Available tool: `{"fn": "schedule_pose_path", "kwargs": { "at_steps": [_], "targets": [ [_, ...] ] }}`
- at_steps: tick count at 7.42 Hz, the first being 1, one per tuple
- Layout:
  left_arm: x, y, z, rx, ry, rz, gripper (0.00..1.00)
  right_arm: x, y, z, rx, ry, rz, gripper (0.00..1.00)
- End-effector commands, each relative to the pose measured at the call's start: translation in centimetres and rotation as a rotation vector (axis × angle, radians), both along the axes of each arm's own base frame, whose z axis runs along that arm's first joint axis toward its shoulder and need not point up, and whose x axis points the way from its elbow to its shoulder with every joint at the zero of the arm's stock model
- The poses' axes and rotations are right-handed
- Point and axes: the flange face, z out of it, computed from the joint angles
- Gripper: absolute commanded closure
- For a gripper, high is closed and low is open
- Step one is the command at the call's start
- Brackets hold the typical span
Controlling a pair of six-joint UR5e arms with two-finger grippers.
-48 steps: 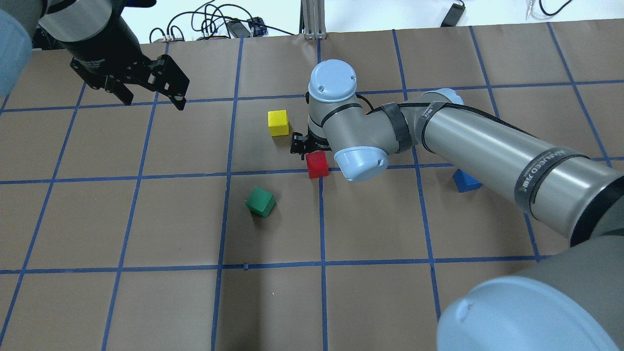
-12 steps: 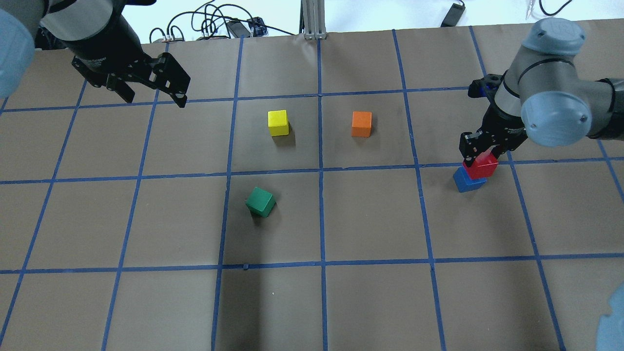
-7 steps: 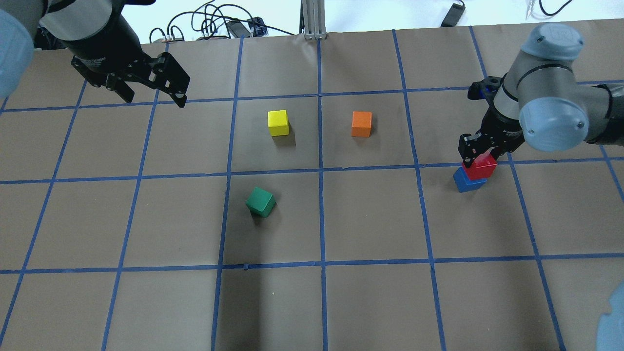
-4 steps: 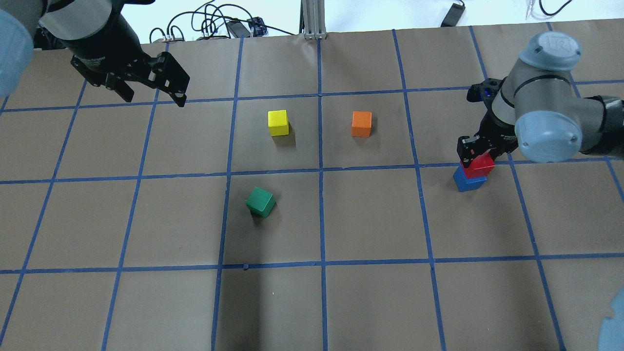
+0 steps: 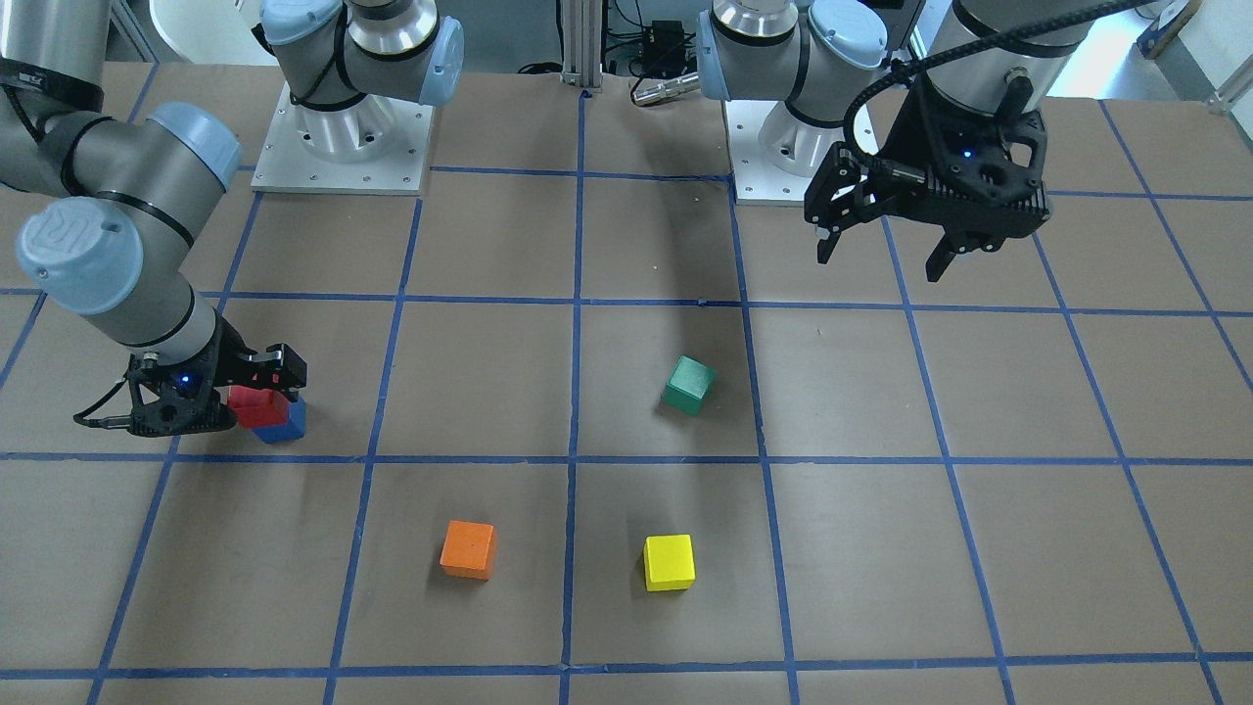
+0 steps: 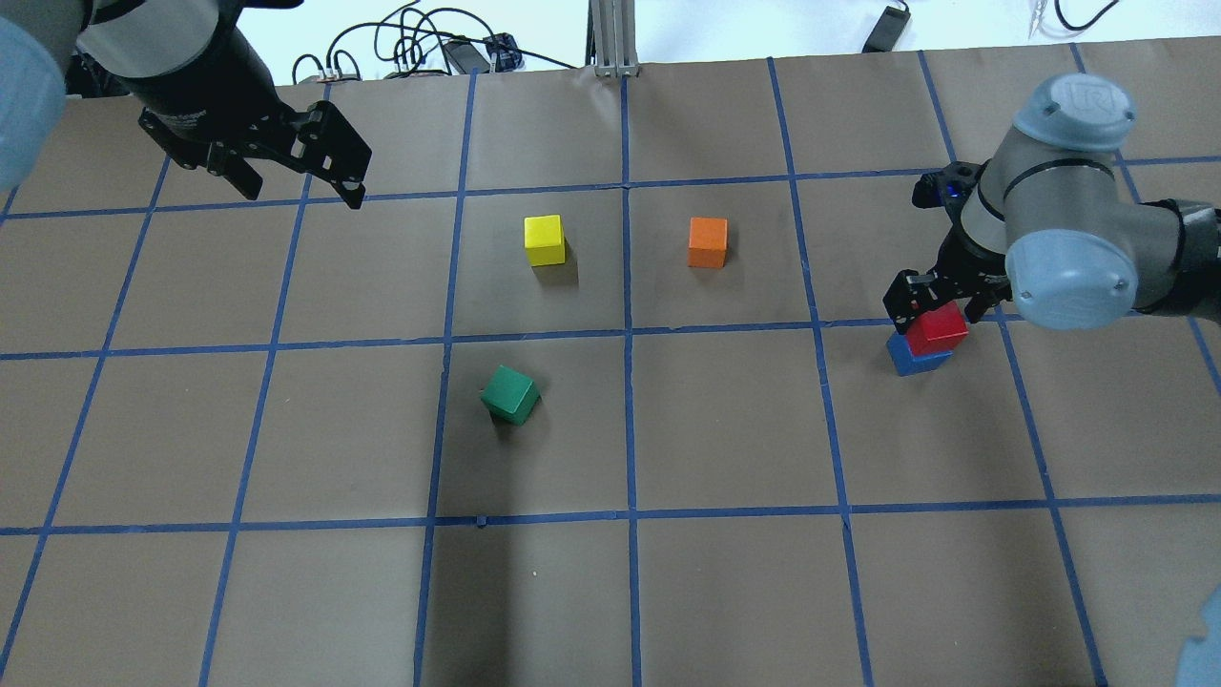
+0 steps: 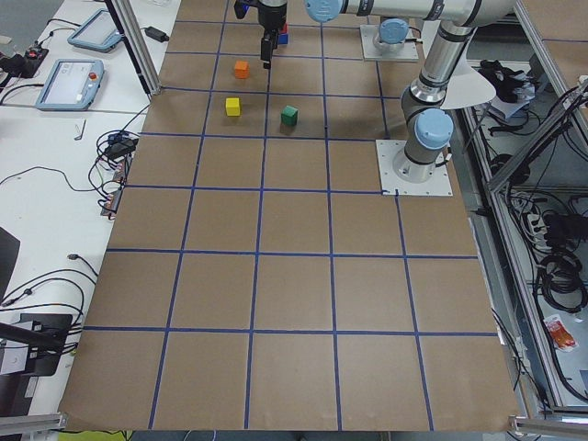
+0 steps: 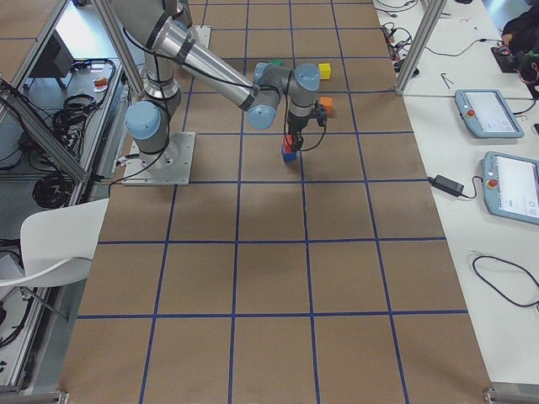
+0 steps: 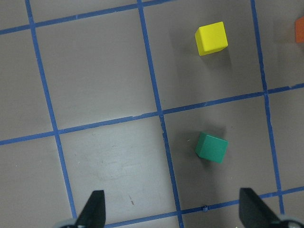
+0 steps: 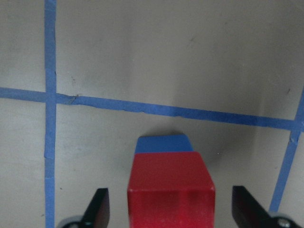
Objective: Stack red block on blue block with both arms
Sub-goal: 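Lower the red cube onto the blue cube and open the right gripper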
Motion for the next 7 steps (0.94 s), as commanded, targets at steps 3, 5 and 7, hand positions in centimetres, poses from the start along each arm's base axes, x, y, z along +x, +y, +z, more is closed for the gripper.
{"fn": "schedule_pose_path", "kwargs": {
  "at_steps": [3, 5, 7],
  "targets": [
    [0.0, 0.0, 0.0, -0.001, 0.001, 0.001, 0.00, -0.3, -2.0, 7.3, 0.050, -0.010, -0.003, 0.00],
    [0.0, 0.0, 0.0, -0.001, -0.001, -0.001, 0.00, 0.3, -3.1, 15.9, 0.039, -0.008, -0.015, 0.00],
    [0.0, 0.0, 0.0, -0.001, -0.001, -0.001, 0.00, 3.4, -0.8, 20.5, 0.036, -0.003, -0.035, 0.00]
  ]
}}
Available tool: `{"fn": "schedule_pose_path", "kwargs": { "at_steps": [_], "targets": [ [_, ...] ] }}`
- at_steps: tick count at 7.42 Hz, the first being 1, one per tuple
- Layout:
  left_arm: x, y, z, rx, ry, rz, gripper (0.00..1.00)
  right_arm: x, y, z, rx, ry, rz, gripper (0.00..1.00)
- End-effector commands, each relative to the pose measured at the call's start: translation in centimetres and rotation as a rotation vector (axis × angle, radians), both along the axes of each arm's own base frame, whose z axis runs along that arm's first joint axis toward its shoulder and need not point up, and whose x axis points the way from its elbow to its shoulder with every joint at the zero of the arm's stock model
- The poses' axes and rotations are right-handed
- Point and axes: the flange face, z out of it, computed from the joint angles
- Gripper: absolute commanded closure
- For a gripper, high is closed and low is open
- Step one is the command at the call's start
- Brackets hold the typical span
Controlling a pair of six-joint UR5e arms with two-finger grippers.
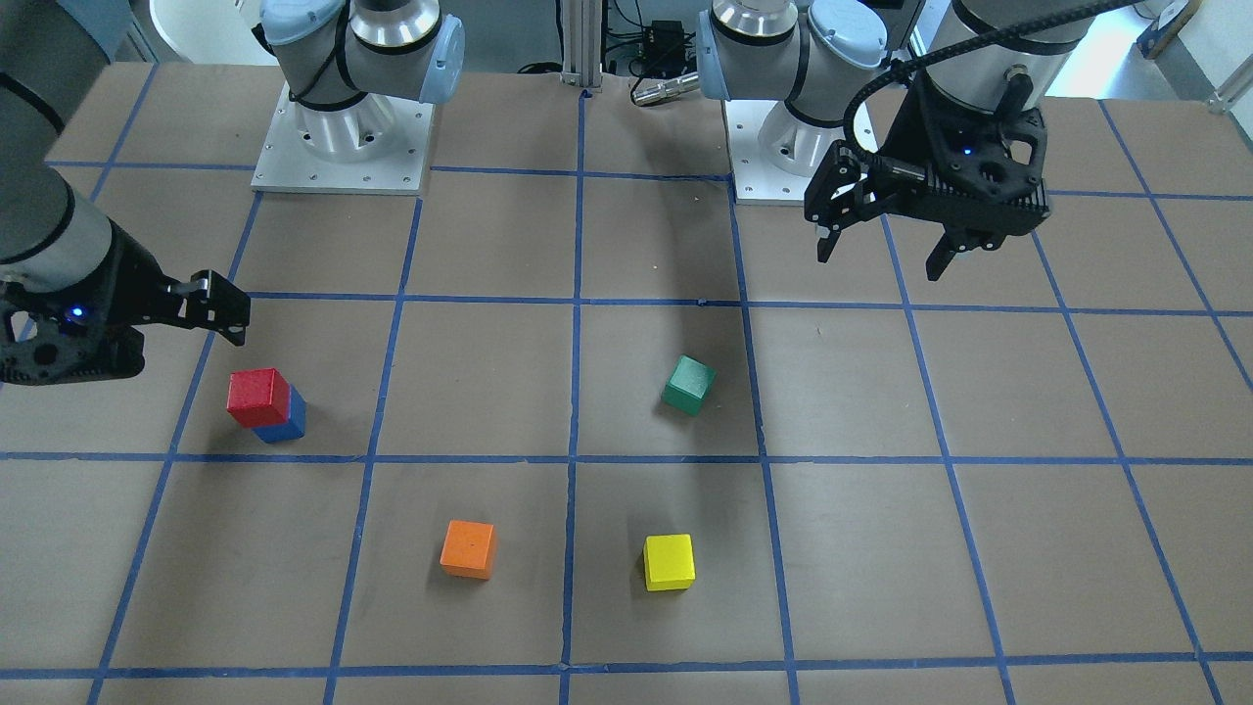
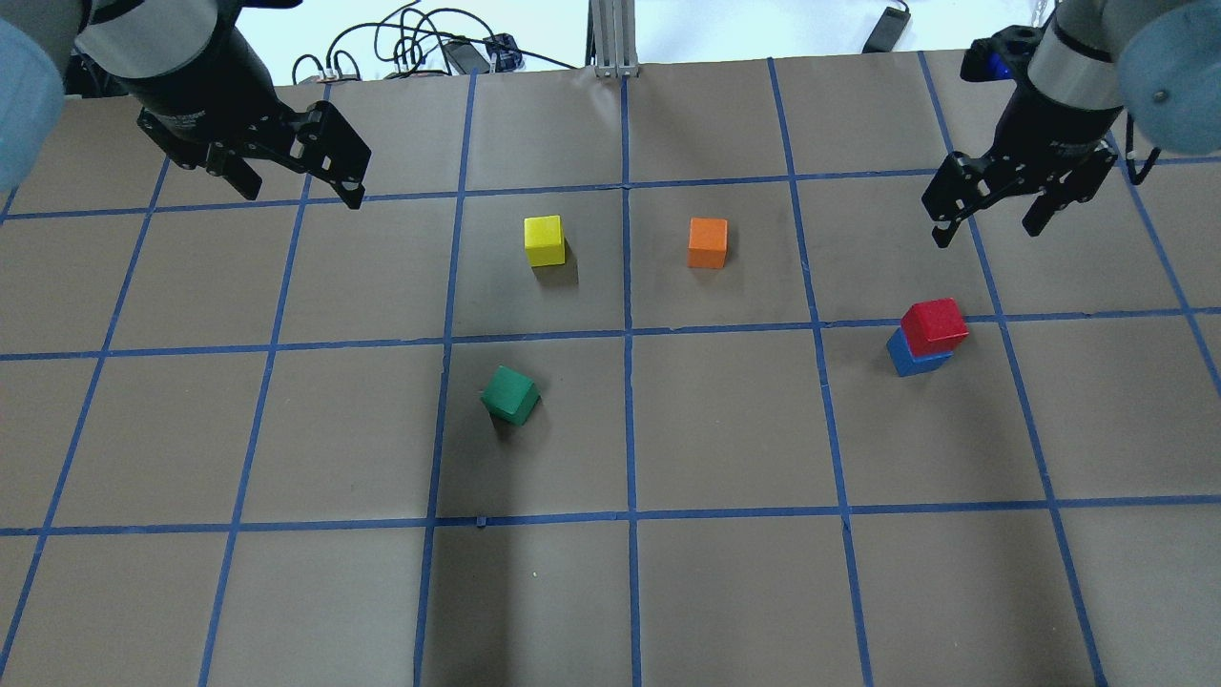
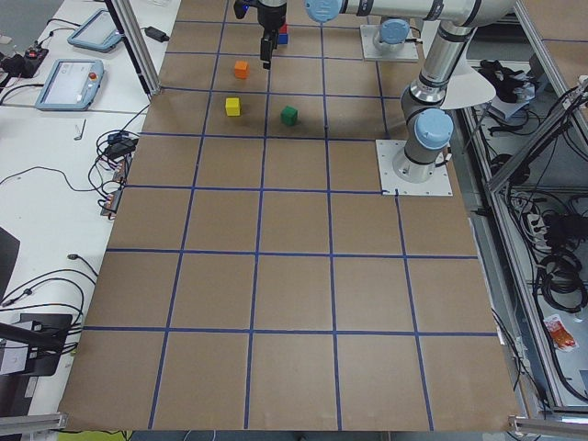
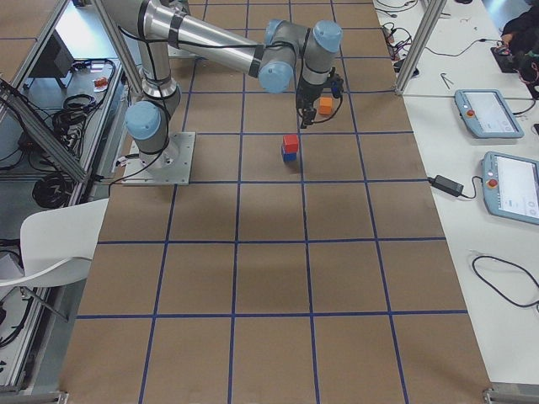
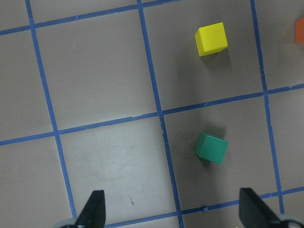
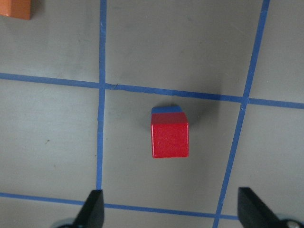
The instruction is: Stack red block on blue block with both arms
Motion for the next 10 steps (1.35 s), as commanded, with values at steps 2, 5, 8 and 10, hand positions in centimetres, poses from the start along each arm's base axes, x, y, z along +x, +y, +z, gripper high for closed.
{"fn": "schedule_pose_path", "kwargs": {
  "at_steps": [2, 5, 8, 10],
  "targets": [
    [0.0, 0.0, 0.0, 0.000, 0.000, -0.001, 0.00, 7.5, 2.7, 4.1, -0.039, 0.018, -0.005, 0.00],
    [0.0, 0.0, 0.0, 0.000, 0.000, -0.001, 0.00, 10.2, 3.7, 4.6, -0.046, 0.033, -0.067, 0.00],
    [0.0, 0.0, 0.0, 0.000, 0.000, -0.001, 0.00, 13.3, 4.8, 4.4, -0.040, 0.051, -0.034, 0.00],
    [0.0, 0.0, 0.0, -0.002, 0.000, -0.001, 0.00, 13.5, 4.9, 4.5, -0.040, 0.038, -0.036, 0.00]
  ]
}}
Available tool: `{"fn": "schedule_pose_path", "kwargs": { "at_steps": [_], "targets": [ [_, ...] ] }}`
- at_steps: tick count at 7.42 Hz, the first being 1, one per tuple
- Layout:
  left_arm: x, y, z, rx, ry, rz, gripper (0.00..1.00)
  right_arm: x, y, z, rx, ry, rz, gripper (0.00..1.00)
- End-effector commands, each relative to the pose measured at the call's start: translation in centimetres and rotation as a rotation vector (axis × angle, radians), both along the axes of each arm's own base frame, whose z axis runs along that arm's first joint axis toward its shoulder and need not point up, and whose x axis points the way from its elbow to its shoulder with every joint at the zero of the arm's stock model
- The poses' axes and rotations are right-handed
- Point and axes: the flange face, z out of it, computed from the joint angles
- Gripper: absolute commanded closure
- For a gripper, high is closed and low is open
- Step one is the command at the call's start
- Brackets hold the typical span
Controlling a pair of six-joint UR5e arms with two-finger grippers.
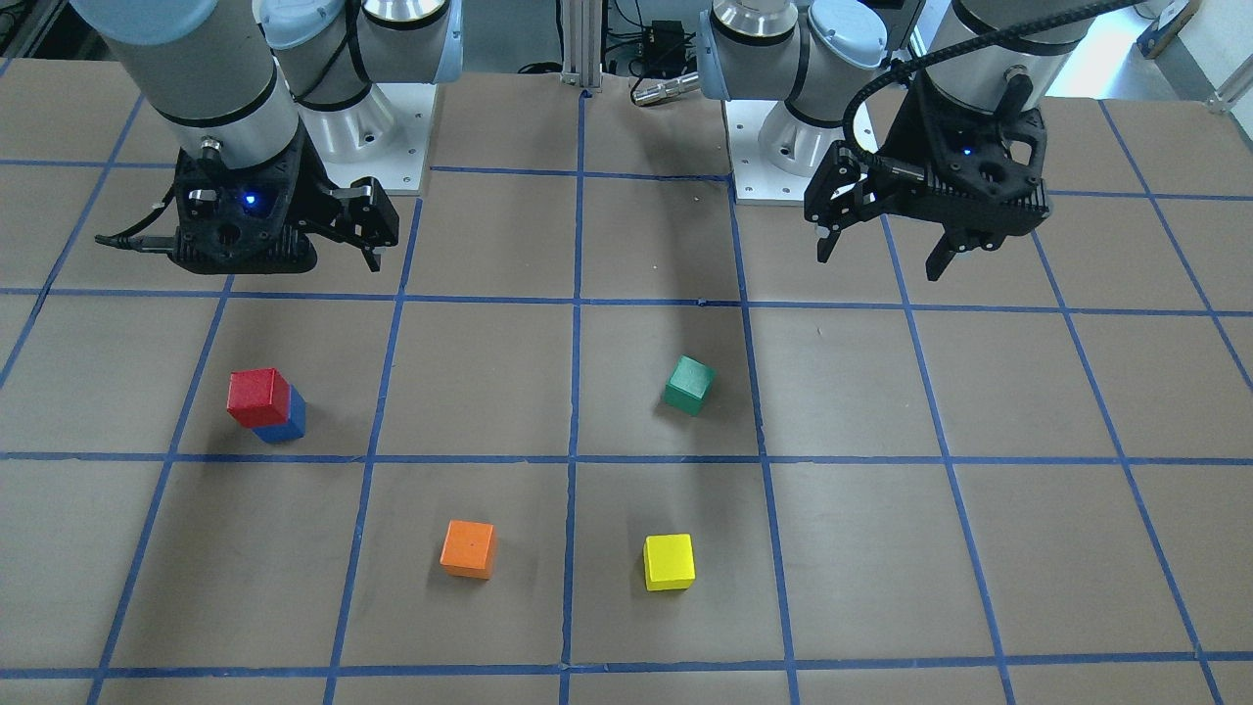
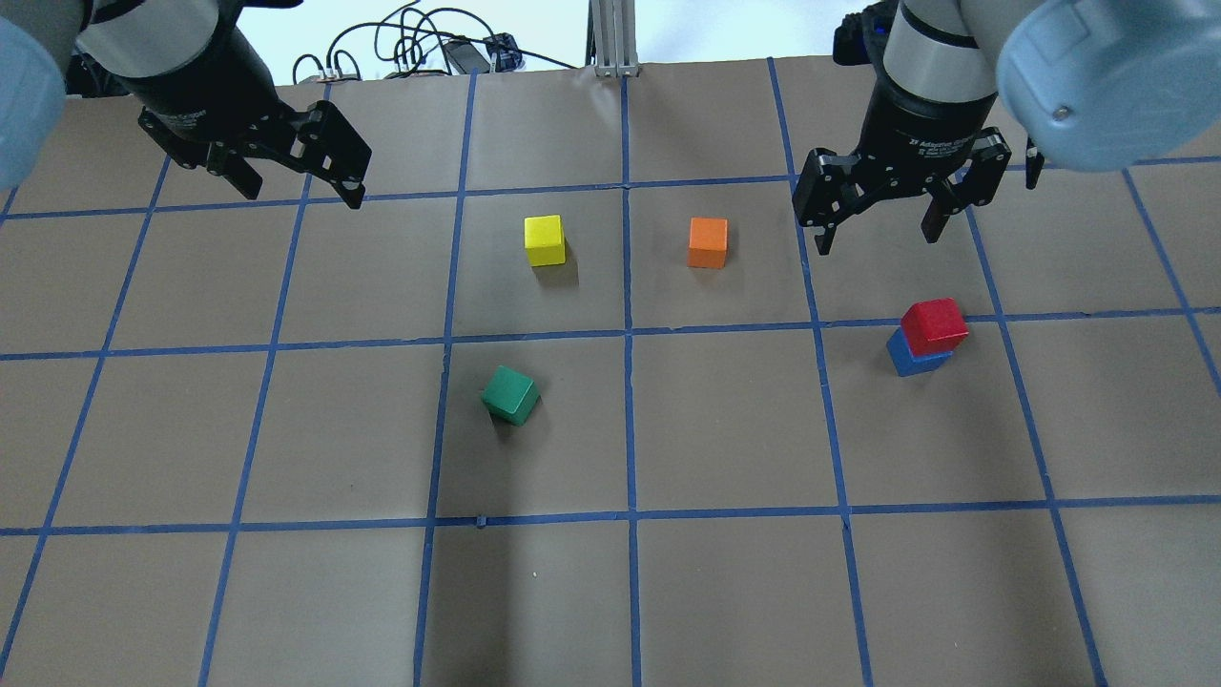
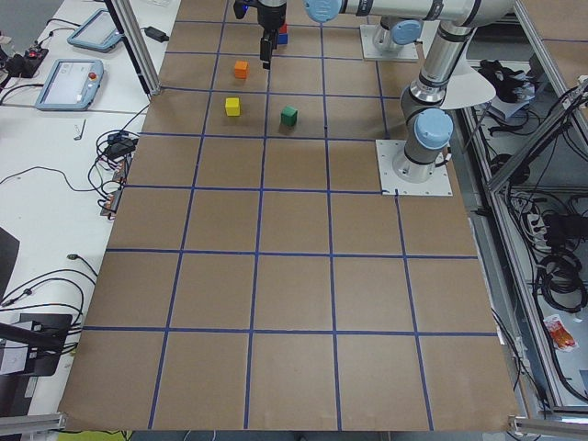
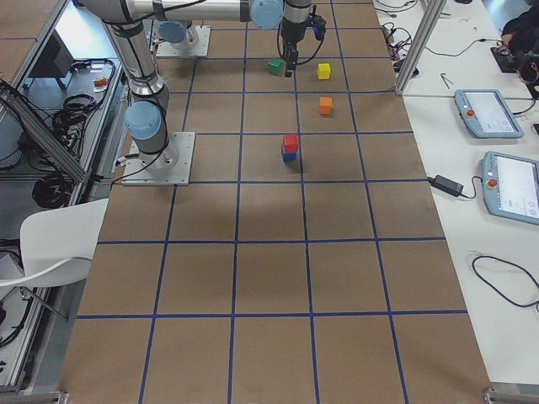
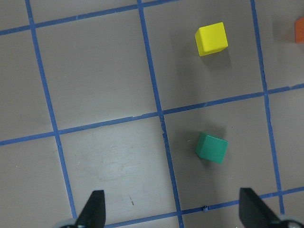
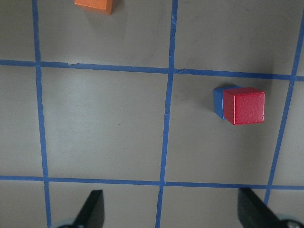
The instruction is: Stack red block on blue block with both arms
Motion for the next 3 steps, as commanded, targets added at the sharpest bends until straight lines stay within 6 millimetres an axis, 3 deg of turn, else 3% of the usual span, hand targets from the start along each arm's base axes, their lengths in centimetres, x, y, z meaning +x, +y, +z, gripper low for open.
{"fn": "schedule_pose_path", "kwargs": {
  "at_steps": [1, 3],
  "targets": [
    [0.03, -0.02, 0.01, -0.001, 0.000, 0.001, 0.00, 0.16, 0.03, -0.09, 0.003, -0.002, 0.002, 0.00],
    [0.03, -0.02, 0.01, -0.001, 0.000, 0.001, 0.00, 0.20, 0.00, 0.00, 0.000, -0.006, 0.002, 0.00]
  ]
}}
